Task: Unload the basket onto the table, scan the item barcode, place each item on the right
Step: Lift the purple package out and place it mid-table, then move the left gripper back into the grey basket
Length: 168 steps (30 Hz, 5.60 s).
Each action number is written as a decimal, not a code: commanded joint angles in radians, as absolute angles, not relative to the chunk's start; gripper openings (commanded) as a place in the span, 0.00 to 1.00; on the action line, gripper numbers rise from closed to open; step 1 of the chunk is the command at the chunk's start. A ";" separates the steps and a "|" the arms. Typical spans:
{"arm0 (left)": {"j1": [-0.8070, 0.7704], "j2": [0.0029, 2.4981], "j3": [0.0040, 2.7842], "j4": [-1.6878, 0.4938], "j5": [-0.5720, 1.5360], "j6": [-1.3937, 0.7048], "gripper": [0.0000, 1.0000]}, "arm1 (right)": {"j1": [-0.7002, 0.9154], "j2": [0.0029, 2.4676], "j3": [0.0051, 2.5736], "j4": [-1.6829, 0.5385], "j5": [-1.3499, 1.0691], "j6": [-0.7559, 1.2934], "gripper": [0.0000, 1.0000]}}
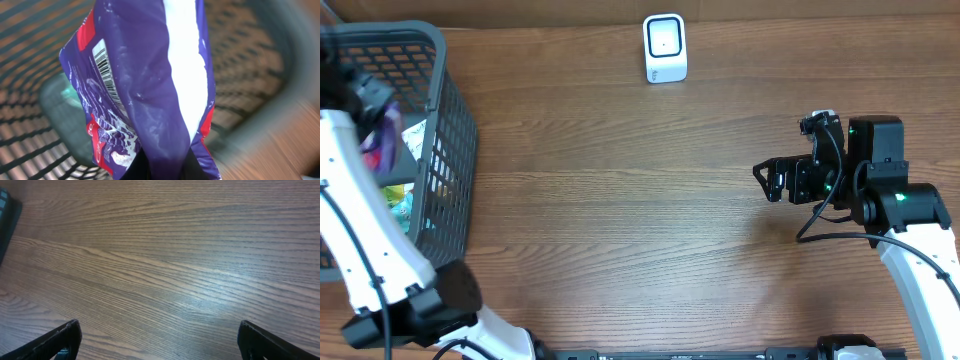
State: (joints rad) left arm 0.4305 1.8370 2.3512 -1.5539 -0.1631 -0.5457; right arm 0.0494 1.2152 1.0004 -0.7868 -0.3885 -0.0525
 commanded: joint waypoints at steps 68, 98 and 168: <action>0.235 1.813 2.399 -1.690 -0.202 -0.582 0.43 | 0.050 1.213 1.022 -0.783 -0.349 -0.052 1.00; 0.668 1.811 1.515 -1.103 -0.169 -0.711 0.52 | 0.051 1.213 1.022 -0.783 -0.349 -0.053 1.00; 0.667 2.040 1.361 -0.949 -0.314 -0.756 0.39 | 0.051 1.213 1.022 -0.784 -0.349 -0.053 1.00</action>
